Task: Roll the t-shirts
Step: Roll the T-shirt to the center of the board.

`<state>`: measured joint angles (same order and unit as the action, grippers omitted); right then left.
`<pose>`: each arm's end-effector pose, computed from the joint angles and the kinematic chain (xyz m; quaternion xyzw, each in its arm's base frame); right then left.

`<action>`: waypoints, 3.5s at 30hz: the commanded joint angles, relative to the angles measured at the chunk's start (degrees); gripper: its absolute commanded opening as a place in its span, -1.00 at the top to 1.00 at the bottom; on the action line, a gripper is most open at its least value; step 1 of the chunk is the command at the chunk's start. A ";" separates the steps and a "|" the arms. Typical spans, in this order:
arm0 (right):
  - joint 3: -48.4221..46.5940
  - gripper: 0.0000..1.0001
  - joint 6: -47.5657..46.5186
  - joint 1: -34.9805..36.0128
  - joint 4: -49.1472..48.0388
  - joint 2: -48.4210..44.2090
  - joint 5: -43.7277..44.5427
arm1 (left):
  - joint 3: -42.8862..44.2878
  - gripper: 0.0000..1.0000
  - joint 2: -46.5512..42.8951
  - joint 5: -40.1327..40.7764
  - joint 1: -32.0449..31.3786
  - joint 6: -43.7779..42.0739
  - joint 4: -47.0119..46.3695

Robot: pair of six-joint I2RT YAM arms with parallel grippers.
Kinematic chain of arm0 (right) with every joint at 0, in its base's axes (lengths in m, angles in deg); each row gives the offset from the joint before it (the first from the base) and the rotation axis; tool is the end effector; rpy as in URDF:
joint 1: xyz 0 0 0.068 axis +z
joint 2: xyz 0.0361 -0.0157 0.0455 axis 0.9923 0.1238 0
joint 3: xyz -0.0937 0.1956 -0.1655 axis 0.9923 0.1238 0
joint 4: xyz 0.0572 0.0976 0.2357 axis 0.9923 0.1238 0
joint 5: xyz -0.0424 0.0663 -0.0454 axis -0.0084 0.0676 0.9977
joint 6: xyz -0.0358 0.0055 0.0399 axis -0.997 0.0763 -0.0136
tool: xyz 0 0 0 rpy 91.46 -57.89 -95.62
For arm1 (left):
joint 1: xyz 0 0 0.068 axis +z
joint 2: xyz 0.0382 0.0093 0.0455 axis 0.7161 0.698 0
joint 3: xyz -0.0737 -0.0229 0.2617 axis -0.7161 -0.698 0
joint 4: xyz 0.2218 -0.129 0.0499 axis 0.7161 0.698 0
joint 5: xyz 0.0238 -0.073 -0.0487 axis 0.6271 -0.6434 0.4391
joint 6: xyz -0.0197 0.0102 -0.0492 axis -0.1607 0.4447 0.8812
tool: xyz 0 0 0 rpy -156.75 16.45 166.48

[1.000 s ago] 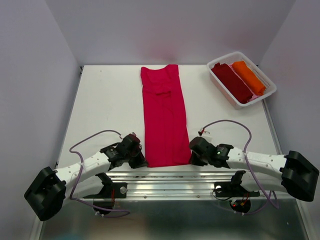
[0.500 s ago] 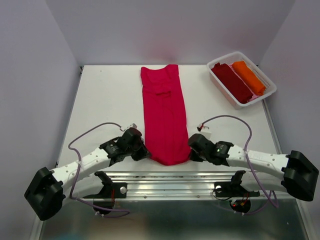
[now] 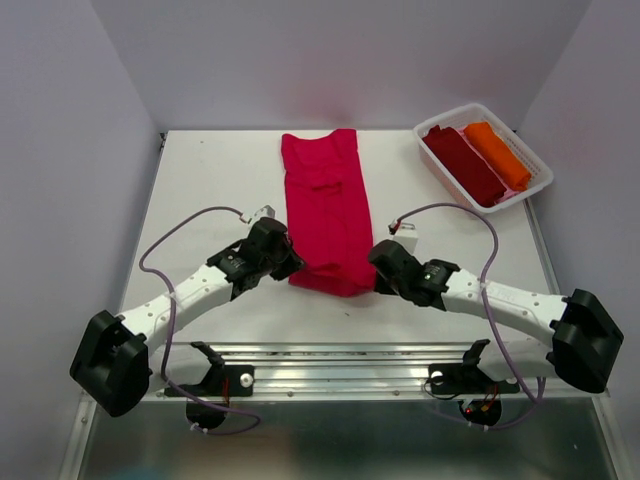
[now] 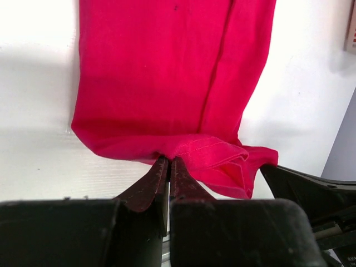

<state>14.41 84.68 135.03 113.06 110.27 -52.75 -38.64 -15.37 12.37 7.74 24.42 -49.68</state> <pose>0.1615 0.1829 0.2179 0.0417 0.9284 0.0986 0.3559 0.1979 -0.1538 0.2379 -0.1434 0.8855 -0.3168 0.3082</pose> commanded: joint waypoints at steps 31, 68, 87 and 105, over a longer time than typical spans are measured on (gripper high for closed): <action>5.34 0.99 5.74 -0.72 2.06 -3.94 -7.98 | -12.21 1.00 -8.21 -10.33 1.00 1.91 5.39; 1.83 0.99 12.33 2.97 13.05 -3.68 -3.77 | -8.17 1.00 -4.78 -8.66 -1.11 -0.46 8.12; -4.94 0.99 6.54 0.34 11.65 3.26 2.30 | -3.24 1.00 1.02 -5.23 4.60 -5.21 1.35; -8.37 0.89 2.05 -2.48 6.19 9.94 3.18 | -1.92 1.00 6.12 -5.06 7.50 -7.14 -3.48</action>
<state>9.08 88.29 133.33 122.18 119.28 -52.64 -42.82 -9.62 5.96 14.73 18.52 -50.84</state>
